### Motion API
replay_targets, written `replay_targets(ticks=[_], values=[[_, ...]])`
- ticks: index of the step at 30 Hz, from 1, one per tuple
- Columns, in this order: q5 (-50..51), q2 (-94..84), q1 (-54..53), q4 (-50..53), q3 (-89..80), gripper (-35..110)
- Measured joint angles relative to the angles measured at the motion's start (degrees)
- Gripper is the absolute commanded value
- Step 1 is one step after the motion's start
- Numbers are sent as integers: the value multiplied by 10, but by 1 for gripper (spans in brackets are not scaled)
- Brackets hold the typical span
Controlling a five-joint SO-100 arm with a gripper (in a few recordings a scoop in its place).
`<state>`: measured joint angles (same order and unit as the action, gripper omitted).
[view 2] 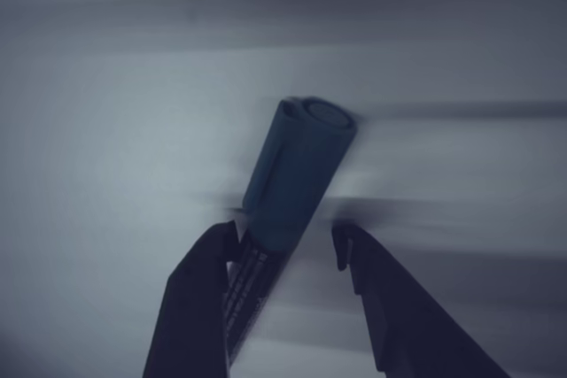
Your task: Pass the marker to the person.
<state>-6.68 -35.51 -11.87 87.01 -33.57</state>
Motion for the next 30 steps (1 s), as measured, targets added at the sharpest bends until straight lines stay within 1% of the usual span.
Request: replay_targets(ticks=[12, 14, 16, 18, 25, 30], values=[[-5, 0, -4, 5, 0, 7], [-9, 0, -4, 5, 0, 10], [-11, 0, -4, 9, 0, 18], [-11, 0, -4, 12, 0, 20], [3, 0, -5, 12, 0, 26], [11, -2, -5, -4, -5, 27]])
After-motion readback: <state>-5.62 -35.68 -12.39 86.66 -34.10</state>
